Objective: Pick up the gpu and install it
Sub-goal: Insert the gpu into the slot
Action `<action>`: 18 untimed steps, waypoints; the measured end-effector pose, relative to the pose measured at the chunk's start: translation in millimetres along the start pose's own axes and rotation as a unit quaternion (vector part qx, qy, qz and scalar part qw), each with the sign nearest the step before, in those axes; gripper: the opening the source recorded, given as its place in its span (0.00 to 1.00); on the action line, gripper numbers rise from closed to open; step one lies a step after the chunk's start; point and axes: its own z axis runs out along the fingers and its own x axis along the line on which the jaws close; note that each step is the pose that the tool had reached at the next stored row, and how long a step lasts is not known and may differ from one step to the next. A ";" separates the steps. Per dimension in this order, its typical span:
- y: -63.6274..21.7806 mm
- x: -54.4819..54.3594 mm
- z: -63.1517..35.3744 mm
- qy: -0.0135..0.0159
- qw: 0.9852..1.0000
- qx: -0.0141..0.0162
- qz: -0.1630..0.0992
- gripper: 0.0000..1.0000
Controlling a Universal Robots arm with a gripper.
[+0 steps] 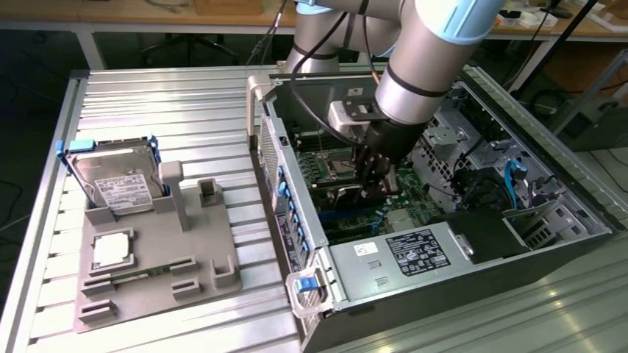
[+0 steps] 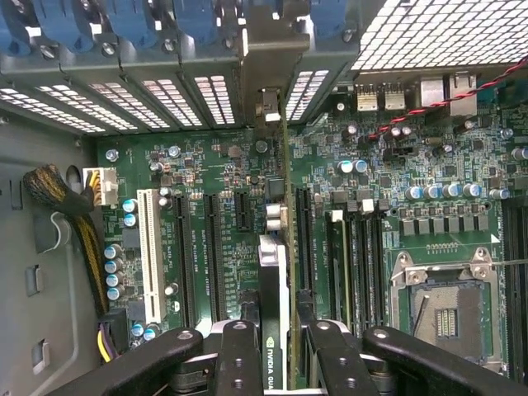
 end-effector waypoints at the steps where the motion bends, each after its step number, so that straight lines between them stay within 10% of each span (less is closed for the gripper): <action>1: 0.0 0.0 0.5 0.000 1.000 0.000 0.000 0.27; 18: -0.9 3.1 -1.7 0.000 1.000 0.000 0.000 0.27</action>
